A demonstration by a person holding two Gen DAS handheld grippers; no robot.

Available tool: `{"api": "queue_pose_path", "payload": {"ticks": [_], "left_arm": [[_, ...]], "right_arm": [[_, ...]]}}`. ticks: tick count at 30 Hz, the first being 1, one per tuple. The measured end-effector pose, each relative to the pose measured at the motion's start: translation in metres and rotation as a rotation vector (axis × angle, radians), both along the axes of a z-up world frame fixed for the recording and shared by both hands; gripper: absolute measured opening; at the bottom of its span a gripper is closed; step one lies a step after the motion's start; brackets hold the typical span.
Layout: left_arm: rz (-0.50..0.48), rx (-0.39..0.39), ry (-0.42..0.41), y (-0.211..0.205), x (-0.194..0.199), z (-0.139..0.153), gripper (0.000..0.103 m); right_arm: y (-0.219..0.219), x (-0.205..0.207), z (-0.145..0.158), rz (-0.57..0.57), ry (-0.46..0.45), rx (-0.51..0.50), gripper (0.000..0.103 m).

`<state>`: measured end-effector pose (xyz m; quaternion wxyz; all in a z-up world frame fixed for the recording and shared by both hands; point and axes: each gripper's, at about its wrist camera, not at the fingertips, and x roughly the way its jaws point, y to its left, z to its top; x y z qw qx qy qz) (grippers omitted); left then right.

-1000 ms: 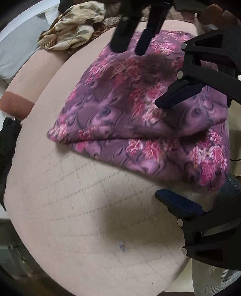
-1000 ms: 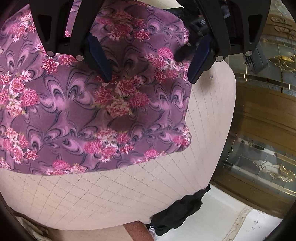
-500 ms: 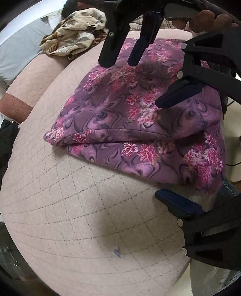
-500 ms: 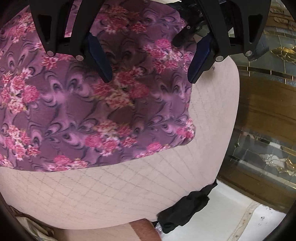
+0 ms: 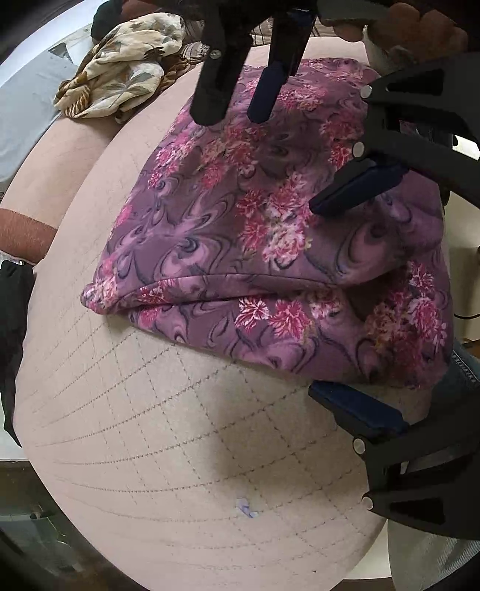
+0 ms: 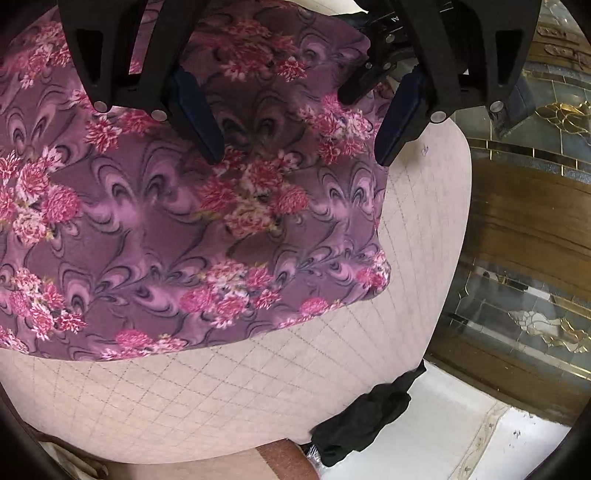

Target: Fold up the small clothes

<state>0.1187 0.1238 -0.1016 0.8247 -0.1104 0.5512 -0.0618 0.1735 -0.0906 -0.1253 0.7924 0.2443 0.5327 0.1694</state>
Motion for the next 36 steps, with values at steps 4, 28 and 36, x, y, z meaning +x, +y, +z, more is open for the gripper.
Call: {"api": "queue_pose_path", "payload": {"ticks": [4,28,36], "left_arm": [[0.001,0.0,-0.001,-0.001,0.001,0.0,0.089],[0.055,-0.292,0.069,0.033,-0.011,-0.007,0.088],[-0.038,-0.142,0.046,0.002,-0.012,-0.004,0.018]], "right_arm": [[-0.003,-0.001,0.0,0.002,-0.006,0.018,0.087],[0.091,0.08,0.003,0.266,0.104,-0.007,0.09],[0.118,0.085,-0.015,0.273,0.246,-0.126,0.086]]}}
